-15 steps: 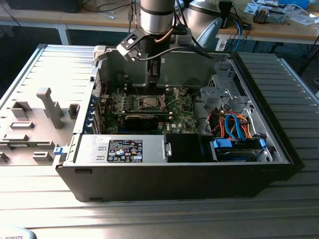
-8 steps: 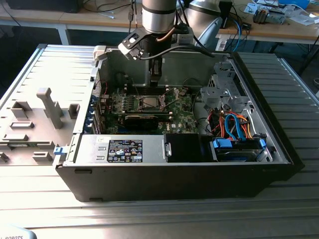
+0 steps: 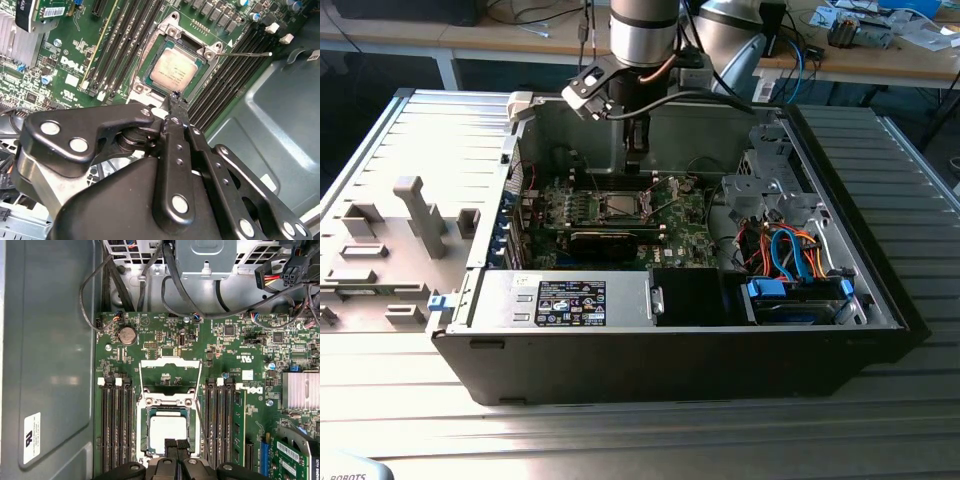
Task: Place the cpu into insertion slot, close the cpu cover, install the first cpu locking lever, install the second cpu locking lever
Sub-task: 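Close the cpu cover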
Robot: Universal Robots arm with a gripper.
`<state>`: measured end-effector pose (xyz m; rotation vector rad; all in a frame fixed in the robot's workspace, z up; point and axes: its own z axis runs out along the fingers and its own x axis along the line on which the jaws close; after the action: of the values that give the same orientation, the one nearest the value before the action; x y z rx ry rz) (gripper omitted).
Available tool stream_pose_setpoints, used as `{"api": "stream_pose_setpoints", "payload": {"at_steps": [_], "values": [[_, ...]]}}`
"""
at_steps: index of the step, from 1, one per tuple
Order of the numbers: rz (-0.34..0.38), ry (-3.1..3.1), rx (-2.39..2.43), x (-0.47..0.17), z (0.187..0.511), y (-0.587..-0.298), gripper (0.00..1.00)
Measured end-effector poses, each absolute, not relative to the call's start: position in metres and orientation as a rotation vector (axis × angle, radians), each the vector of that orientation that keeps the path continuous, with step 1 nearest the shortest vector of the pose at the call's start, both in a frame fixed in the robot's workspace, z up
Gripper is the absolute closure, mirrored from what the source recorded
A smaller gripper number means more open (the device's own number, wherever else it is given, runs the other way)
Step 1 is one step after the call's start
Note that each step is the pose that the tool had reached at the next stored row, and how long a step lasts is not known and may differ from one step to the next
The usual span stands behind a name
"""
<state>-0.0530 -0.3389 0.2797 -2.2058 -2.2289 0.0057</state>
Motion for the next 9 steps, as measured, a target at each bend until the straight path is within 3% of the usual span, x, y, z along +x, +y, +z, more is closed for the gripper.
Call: {"api": "stream_pose_setpoints", "payload": {"at_steps": [9], "values": [[0.007, -2.228, -2.205, -0.047, 0.2798, -0.3388, 0.89]]}}
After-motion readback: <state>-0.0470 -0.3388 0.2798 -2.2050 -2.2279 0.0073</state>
